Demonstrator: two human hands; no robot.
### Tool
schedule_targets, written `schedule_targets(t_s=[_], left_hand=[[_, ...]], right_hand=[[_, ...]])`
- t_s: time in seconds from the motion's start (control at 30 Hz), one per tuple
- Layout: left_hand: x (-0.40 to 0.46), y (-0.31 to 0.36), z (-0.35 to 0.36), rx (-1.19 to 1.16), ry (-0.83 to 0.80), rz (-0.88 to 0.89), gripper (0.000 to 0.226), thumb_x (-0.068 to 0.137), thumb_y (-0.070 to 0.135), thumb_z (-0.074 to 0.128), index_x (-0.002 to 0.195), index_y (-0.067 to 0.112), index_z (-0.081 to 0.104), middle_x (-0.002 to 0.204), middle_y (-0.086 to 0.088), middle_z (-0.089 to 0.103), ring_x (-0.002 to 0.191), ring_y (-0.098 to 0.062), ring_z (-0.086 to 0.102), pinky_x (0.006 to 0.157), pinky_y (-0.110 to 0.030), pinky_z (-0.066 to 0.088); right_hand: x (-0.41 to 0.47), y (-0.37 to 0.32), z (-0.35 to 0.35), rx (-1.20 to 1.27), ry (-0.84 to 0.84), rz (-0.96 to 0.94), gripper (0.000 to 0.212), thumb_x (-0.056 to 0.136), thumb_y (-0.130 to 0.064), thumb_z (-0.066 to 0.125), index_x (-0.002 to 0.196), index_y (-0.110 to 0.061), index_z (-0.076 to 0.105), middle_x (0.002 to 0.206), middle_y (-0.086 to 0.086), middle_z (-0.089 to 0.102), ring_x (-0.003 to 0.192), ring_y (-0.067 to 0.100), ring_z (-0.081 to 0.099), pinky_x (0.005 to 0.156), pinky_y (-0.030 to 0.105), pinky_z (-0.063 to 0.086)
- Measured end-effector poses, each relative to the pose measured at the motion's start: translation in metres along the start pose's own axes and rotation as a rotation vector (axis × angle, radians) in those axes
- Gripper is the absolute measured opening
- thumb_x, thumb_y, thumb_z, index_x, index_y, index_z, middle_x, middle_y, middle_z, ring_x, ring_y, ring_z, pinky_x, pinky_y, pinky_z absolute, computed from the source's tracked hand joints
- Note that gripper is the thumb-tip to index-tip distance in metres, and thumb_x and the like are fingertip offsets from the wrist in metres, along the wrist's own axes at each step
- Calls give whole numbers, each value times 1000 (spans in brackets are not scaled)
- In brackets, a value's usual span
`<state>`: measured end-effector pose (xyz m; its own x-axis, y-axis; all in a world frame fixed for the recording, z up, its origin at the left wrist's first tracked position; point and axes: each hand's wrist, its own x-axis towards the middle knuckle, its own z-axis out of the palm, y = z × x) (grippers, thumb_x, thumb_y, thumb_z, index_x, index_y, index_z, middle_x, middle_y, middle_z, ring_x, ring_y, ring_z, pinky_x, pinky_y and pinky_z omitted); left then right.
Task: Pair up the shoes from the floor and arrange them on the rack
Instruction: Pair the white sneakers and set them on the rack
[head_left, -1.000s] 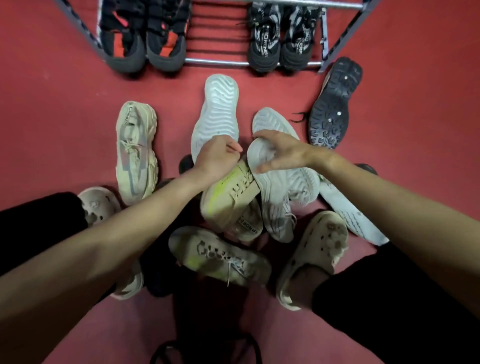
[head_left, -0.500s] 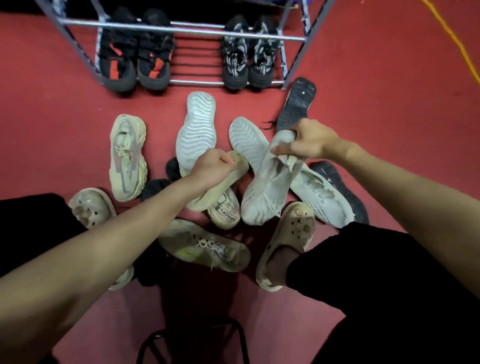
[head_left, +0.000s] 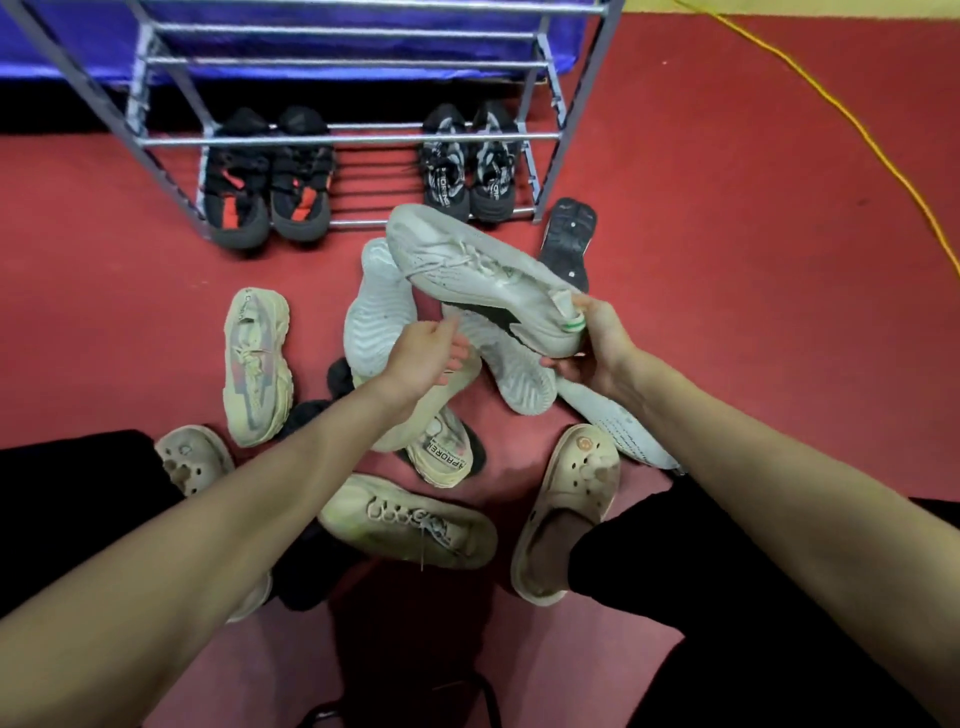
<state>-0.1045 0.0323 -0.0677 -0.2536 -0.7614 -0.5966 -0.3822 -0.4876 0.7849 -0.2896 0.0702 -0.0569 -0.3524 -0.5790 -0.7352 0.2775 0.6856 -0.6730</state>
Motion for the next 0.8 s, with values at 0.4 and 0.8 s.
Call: schedule_targets(t_s=[0.4, 0.8], left_hand=[[11, -17, 6, -304, 73, -73, 44, 82, 14, 72, 121, 16, 51, 116, -8, 68, 106, -27, 68, 87, -39, 58], [42, -27, 16, -153, 10, -62, 58, 84, -2, 63, 137, 16, 48, 121, -13, 66, 110, -23, 64, 68, -16, 55]], right_hand=[[6, 57, 24, -35, -531, 323, 51, 95, -55, 39, 115, -12, 59, 102, 7, 66, 89, 18, 65, 84, 28, 53], [84, 45, -54, -1129, 210, -282, 49, 84, -27, 65, 125, -3, 52, 121, 19, 54, 117, 35, 49, 99, 42, 43]])
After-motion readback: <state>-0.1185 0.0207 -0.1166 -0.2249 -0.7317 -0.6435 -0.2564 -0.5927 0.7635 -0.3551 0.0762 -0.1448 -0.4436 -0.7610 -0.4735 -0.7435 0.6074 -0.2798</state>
